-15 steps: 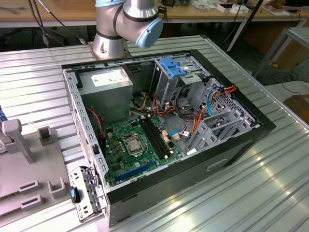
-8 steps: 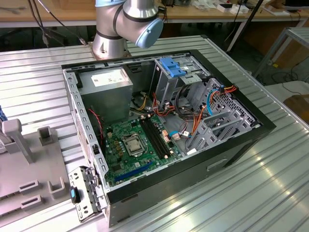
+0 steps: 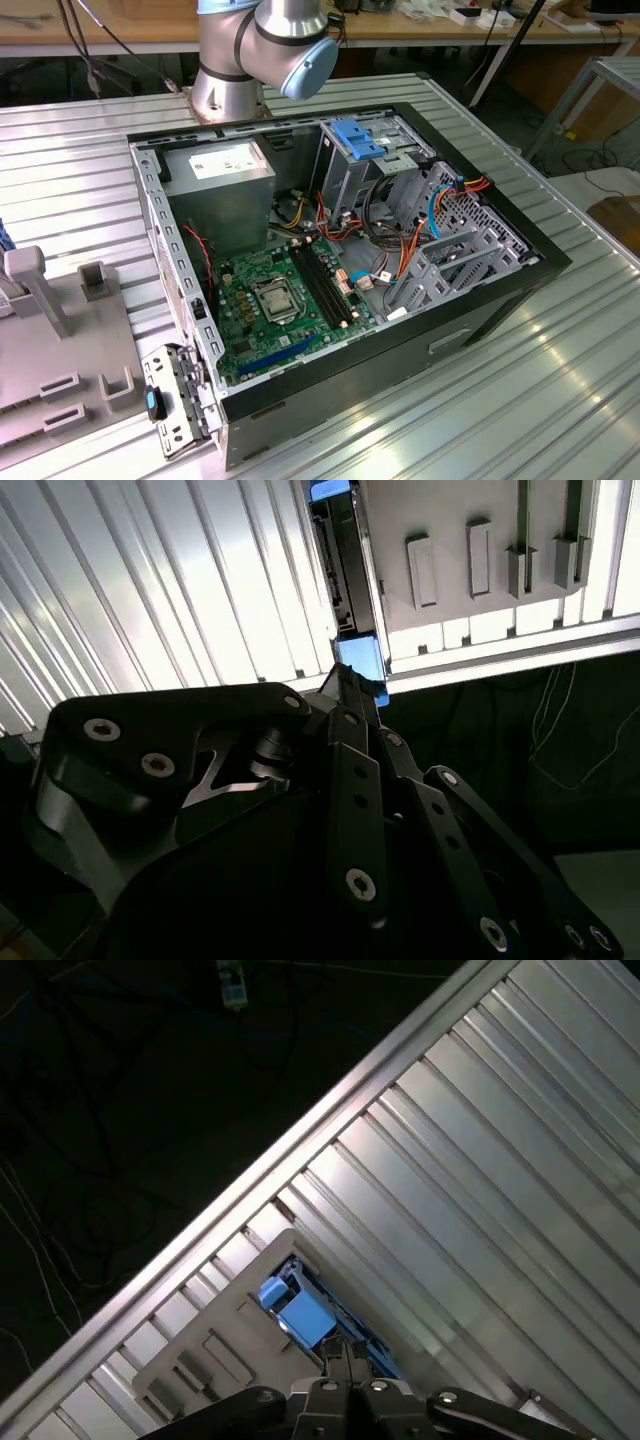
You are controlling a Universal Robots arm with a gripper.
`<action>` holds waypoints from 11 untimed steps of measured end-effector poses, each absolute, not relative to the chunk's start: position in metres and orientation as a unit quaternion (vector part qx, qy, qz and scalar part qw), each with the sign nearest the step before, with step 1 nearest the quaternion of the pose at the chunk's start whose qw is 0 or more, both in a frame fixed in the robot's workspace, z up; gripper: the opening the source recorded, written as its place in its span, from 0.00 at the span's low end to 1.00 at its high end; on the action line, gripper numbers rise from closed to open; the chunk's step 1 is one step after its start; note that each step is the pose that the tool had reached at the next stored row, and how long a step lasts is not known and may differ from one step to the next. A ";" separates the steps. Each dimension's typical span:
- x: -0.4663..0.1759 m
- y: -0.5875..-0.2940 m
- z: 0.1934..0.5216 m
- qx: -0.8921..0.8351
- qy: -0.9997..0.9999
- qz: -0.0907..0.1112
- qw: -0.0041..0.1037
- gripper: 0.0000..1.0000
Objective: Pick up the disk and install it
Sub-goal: 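Pick up the disk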
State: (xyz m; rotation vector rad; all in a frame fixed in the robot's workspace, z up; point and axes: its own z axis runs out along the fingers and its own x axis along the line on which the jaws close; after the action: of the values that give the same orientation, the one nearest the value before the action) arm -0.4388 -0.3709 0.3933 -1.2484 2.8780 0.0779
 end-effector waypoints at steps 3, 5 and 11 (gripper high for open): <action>-0.439 -0.371 0.393 -0.426 0.905 0.025 0.001 0.11; -0.439 -0.371 0.393 -0.439 0.898 0.025 0.001 0.11; -0.439 -0.371 0.393 -0.499 0.866 0.025 -0.001 0.11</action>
State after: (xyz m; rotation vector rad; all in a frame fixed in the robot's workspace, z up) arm -0.4394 -0.3709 0.3933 -1.5690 2.7231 0.0783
